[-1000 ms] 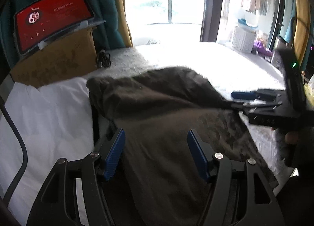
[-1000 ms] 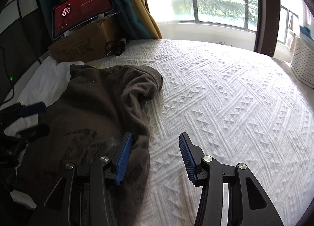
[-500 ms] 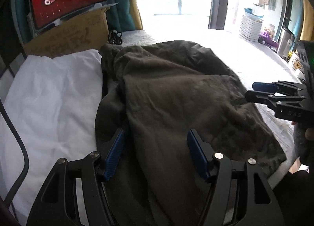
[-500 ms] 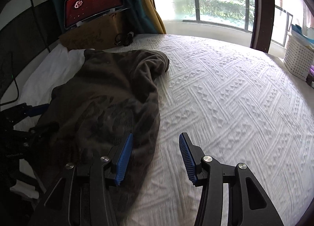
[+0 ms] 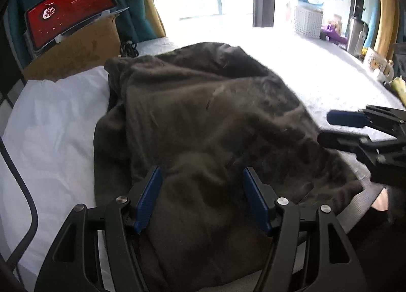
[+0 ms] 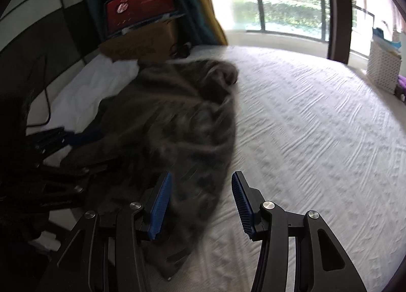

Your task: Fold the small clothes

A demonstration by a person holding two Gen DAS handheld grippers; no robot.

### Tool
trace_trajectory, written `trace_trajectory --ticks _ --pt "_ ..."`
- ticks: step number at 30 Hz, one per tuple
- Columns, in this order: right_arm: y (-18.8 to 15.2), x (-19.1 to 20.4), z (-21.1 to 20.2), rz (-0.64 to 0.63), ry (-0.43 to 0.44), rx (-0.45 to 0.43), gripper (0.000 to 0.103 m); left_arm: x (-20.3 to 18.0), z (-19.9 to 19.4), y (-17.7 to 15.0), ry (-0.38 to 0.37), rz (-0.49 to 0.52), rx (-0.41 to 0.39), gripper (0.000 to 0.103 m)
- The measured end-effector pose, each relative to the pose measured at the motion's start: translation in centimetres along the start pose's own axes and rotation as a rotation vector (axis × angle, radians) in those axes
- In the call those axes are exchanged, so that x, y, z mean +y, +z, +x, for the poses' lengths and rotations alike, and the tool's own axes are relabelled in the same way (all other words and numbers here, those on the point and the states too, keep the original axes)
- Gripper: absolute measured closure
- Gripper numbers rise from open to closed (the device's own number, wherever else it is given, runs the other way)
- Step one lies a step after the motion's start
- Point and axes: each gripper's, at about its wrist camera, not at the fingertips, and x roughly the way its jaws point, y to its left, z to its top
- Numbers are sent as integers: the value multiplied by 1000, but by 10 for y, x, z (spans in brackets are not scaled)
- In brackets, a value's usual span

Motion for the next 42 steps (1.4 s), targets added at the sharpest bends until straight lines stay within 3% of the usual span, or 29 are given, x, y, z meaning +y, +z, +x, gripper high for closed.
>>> trace_trajectory --ticks 6,13,22,32,39,41,42 --pt "-11 -5 2 1 -6 29 52 -10 -9 -1 14 1 -6 36" --pt "-18 -29 -22 57 -64 -25 52 -28 -21 8 -37 34 -31 36" --pt "-33 -73 -60 145 -152 -101 52 -60 -47 29 -49 97 -124 36" --pt "-42 -101 -108 203 -263 -209 51 -79 -86 63 -121 -5 -341 36" --pt "-36 -98 -144 186 -304 -281 51 -83 -111 72 -132 -27 -423 36" --pt "-34 -93 -155 174 -313 -307 47 -82 -119 72 -128 -31 -451 36" --pt "-34 -90 -161 168 -315 -321 37 -82 -124 72 -127 -32 -466 36"
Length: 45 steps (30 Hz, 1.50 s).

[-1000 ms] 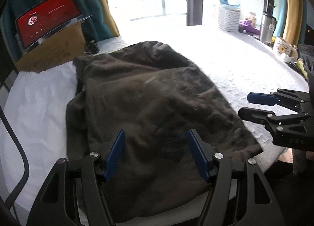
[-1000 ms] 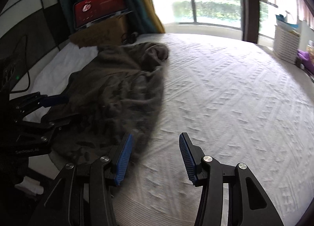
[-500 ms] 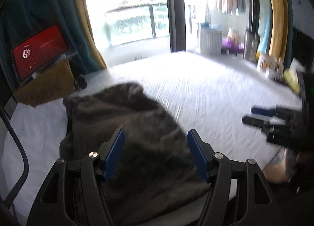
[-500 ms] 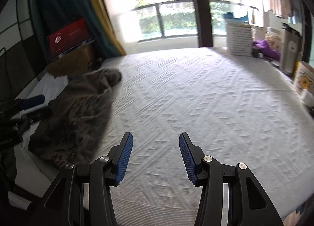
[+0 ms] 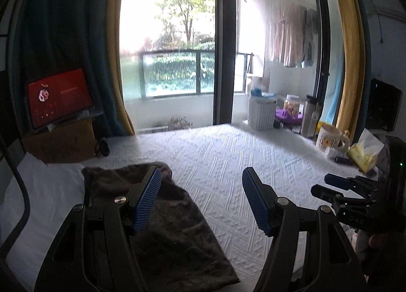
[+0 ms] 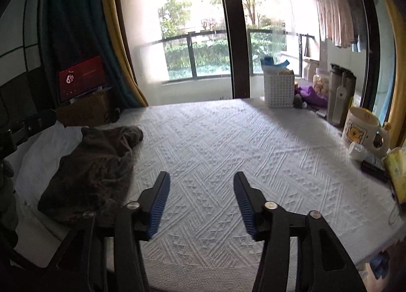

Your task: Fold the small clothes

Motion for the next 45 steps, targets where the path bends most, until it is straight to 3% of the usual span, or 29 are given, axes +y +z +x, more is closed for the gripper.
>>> trace_trajectory --ticks 1,3,7,18,21,27,33,37,41,45 --pt "1 1 -4 -2 1 -10 30 0 -2 2 -2 1 -7 36" --pt "5 4 -12 -10 2 -32 29 -2 -9 6 0 6 -26 36" --pt "15 10 -28 -29 2 -68 29 -4 -24 13 8 18 -85 15" --pt "40 23 -61 -53 -5 -143 28 -1 -60 23 47 35 -231 14" --pt "48 34 -68 -95 -6 -158 27 5 -68 23 57 33 -260 2" --pt "60 52 -83 -145 -3 -209 21 23 -83 24 77 -21 -319 1" --pt "74 67 -96 -164 -36 -254 16 30 -90 23 164 13 -333 1" --pt "81 76 -101 -157 -88 -263 10 38 -99 24 161 -9 -351 1" --pt "89 83 -110 -137 -45 -276 10 45 -101 28 170 -24 -330 1" --pt "95 93 -121 -170 -44 -308 10 53 -113 32 171 -41 -358 1"
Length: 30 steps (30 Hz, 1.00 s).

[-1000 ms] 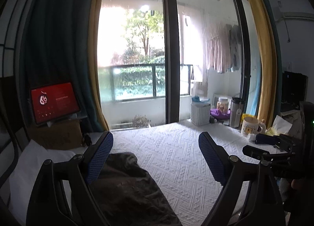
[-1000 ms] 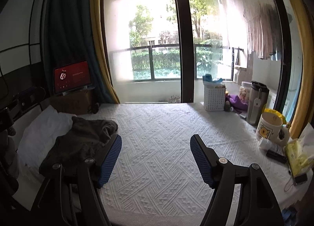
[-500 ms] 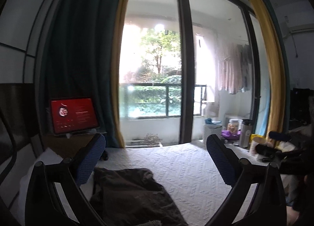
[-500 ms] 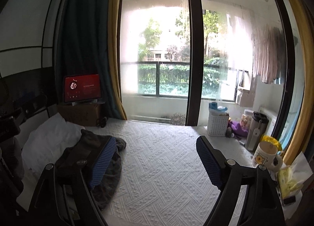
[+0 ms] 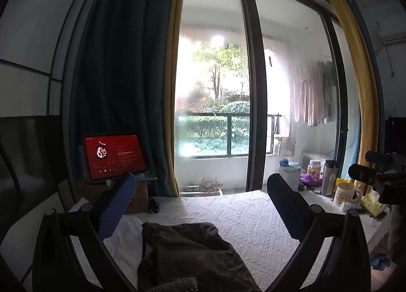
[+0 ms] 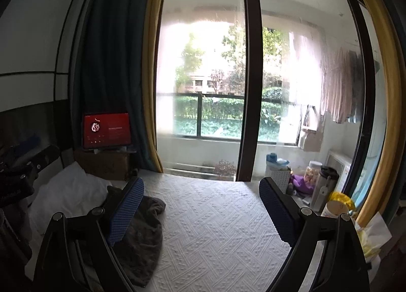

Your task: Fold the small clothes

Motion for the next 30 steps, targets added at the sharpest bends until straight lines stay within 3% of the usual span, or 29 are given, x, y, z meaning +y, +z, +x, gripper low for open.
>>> trace_trajectory --ticks 13,30 --pt "32 8 -25 -7 -9 -84 10 15 -15 20 24 -25 -72 1" --pt "23 -12 -17 36 -56 -30 8 12 -5 11 -4 -47 -7 1"
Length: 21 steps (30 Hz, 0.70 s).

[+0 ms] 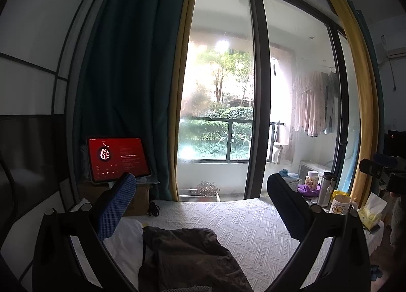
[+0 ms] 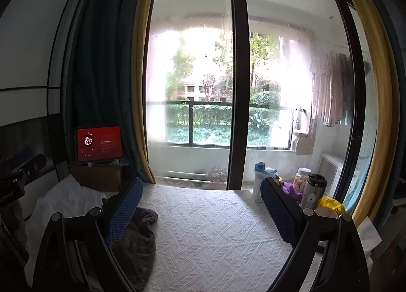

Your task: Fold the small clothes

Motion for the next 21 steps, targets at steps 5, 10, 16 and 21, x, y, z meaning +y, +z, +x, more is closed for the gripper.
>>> trace_trajectory --ticks 5,10,16,21 --pt "-1 0 0 1 4 2 8 1 -1 0 5 -2 3 1" --pt "-1 -1 0 5 4 2 8 1 -1 1 4 -5 4 1" --pt "-1 -1 0 5 3 3 8 0 0 -1 -1 -1 8 1" --pt "-3 -2 0 9 -1 4 8 1 -1 -3 4 -1 10 1"
